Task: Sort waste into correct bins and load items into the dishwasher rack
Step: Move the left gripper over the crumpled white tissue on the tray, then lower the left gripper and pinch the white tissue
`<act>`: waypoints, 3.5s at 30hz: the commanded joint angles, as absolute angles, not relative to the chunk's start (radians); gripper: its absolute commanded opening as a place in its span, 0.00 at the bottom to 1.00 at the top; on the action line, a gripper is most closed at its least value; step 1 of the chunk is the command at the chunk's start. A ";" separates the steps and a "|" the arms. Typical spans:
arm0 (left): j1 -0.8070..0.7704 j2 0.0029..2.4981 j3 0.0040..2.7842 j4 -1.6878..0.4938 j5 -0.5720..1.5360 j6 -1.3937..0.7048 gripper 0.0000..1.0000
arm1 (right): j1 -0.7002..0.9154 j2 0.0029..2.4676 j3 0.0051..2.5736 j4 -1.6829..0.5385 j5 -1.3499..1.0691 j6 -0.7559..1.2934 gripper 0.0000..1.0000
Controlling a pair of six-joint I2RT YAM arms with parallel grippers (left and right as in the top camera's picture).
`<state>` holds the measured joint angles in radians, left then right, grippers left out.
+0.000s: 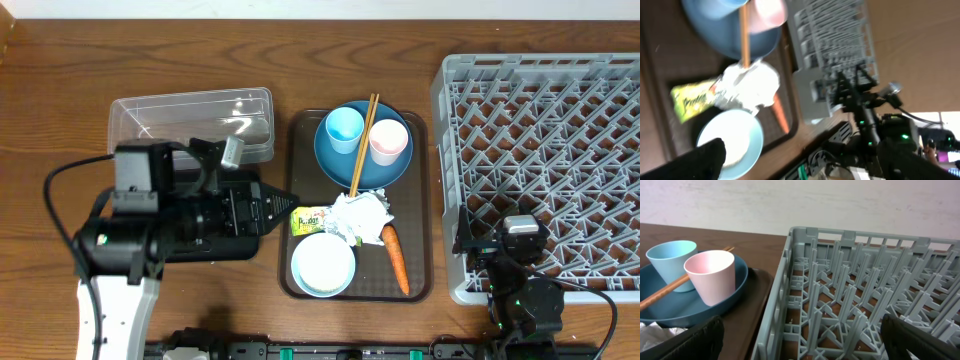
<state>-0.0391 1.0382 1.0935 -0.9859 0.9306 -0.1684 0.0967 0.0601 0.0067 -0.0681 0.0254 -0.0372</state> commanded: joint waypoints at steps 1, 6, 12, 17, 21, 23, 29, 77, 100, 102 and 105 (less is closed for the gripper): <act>-0.091 1.073 1.102 -1.008 0.842 -0.144 0.85 | 0.104 0.061 0.006 -0.072 0.025 -0.042 0.99; -0.258 1.077 1.102 -0.970 0.571 -0.274 0.81 | 0.104 0.061 0.006 -0.072 0.025 -0.042 0.99; -0.534 1.088 1.102 -0.852 0.191 -0.441 0.70 | 0.104 0.061 0.006 -0.072 0.025 -0.042 0.99; -0.740 1.180 1.101 -0.754 -0.001 -0.536 0.68 | 0.104 0.061 0.006 -0.072 0.025 -0.042 0.99; -0.834 1.304 1.101 -0.670 -0.020 -0.540 0.82 | 0.104 0.061 0.006 -0.072 0.025 -0.042 0.99; -0.853 1.363 1.101 -0.641 -0.019 -0.540 0.97 | 0.104 0.061 0.006 -0.072 0.025 -0.042 0.99; -0.861 1.501 1.101 -0.596 0.001 -0.543 0.98 | 0.104 0.061 0.006 -0.072 0.025 -0.042 0.99; -0.846 1.546 1.106 -0.513 0.036 -0.599 0.06 | 0.104 0.061 0.006 -0.072 0.025 -0.042 0.99; -0.833 1.390 1.105 -0.590 -0.012 -0.528 0.06 | 0.104 0.061 0.006 -0.072 0.025 -0.042 0.99; -0.833 1.390 1.105 -0.590 -0.008 -0.529 0.06 | 0.104 0.061 0.006 -0.072 0.025 -0.042 0.99; -0.833 1.390 1.105 -0.598 -0.008 -0.529 0.06 | 0.104 0.061 0.006 -0.072 0.025 -0.042 0.99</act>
